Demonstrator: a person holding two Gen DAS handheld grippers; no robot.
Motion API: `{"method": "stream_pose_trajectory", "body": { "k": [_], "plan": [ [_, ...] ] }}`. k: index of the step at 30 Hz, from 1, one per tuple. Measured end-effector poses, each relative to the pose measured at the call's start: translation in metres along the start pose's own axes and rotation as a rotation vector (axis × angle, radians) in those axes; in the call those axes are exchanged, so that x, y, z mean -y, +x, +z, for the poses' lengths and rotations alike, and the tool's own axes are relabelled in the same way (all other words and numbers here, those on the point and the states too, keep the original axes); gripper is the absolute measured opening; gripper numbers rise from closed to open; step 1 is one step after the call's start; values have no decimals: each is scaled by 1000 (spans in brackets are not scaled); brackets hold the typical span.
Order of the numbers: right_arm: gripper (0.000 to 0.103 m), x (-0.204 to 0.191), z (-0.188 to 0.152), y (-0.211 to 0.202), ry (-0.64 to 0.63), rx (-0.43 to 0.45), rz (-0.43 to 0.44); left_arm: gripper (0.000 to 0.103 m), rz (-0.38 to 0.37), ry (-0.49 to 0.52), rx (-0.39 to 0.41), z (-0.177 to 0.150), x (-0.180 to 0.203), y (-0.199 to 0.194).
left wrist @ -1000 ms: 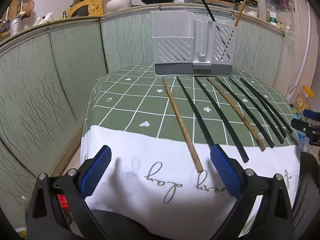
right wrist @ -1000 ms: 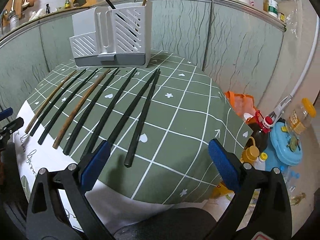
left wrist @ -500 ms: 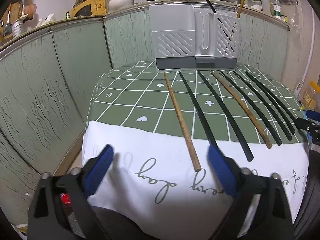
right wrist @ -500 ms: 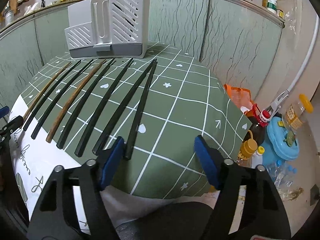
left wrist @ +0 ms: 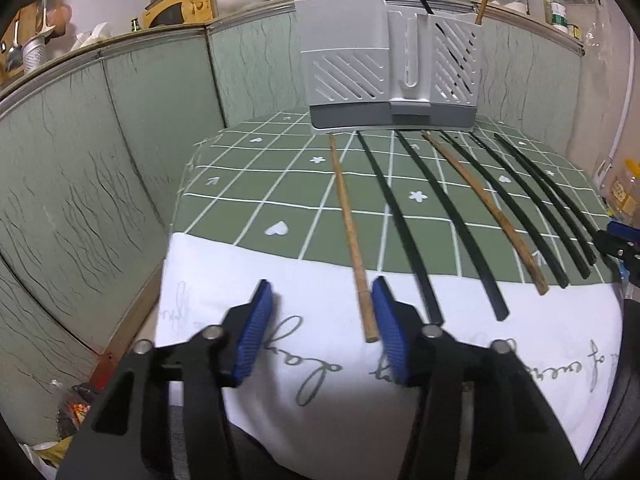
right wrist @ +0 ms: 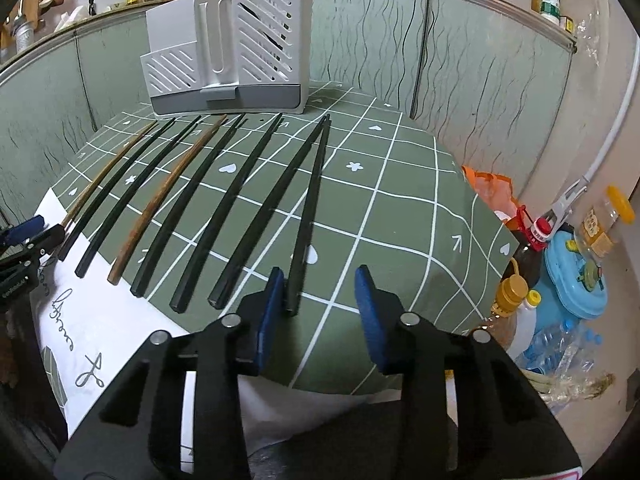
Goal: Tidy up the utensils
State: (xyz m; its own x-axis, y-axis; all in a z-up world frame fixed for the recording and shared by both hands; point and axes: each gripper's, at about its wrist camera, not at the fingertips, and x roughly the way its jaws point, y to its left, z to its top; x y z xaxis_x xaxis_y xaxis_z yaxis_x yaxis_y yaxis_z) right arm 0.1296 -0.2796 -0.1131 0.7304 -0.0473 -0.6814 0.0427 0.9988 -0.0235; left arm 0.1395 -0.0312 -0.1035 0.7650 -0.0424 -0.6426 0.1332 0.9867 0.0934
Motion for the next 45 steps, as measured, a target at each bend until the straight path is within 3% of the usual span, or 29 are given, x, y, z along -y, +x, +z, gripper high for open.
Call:
{"method": "stream_pose_trajectory", "body": {
  "k": [5,8,9,28,45],
  "plan": [
    [17,-6,0,1,-7,-3,14,31,-18,-16,-1,0,3,1],
    [11,-7,0,2,9,-6,28,10,19,-23,-2,1,2,3],
    [8,-7,0,3,11,-6,31,8,24,-32,-5,1,-1,3],
    [6,0,-1,-1,73,1,70,8,-26,-59,-15,6,-9,1],
    [6,4,10,-33,86,30,101,8,-52,-62,33,24,-20,-35]
  ]
}}
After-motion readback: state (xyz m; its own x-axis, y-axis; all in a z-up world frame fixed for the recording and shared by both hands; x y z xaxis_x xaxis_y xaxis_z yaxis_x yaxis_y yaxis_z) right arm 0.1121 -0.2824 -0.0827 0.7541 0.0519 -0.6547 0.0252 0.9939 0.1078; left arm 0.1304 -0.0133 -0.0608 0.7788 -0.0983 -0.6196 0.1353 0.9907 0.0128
